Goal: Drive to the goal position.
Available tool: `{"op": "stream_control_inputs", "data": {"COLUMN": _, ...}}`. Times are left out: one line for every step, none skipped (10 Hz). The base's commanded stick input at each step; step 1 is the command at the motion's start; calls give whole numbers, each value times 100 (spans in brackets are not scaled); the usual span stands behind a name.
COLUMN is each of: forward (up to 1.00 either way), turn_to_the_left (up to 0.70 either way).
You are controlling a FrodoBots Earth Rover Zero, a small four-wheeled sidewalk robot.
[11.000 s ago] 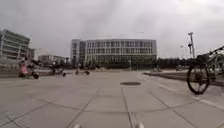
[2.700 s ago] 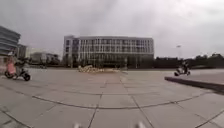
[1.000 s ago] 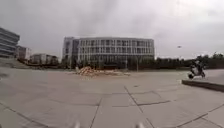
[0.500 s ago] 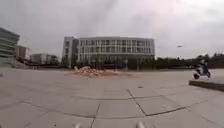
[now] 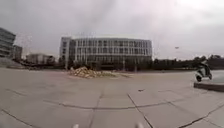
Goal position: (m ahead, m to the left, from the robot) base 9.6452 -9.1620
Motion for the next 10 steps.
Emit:
{"op": "stream_control_inputs", "data": {"forward": 85, "turn_to_the_left": -32}}
{"op": "stream_control_inputs", "data": {"forward": 85, "turn_to_the_left": -23}}
{"op": "stream_control_inputs", "data": {"forward": 85, "turn_to_the_left": -16}}
{"op": "stream_control_inputs", "data": {"forward": 85, "turn_to_the_left": -10}}
{"op": "stream_control_inputs", "data": {"forward": 85, "turn_to_the_left": -4}}
{"op": "stream_control_inputs", "data": {"forward": 85, "turn_to_the_left": -5}}
{"op": "stream_control_inputs", "data": {"forward": 85, "turn_to_the_left": -16}}
{"op": "stream_control_inputs", "data": {"forward": 85, "turn_to_the_left": -19}}
{"op": "stream_control_inputs", "data": {"forward": 85, "turn_to_the_left": -19}}
{"op": "stream_control_inputs", "data": {"forward": 85, "turn_to_the_left": -12}}
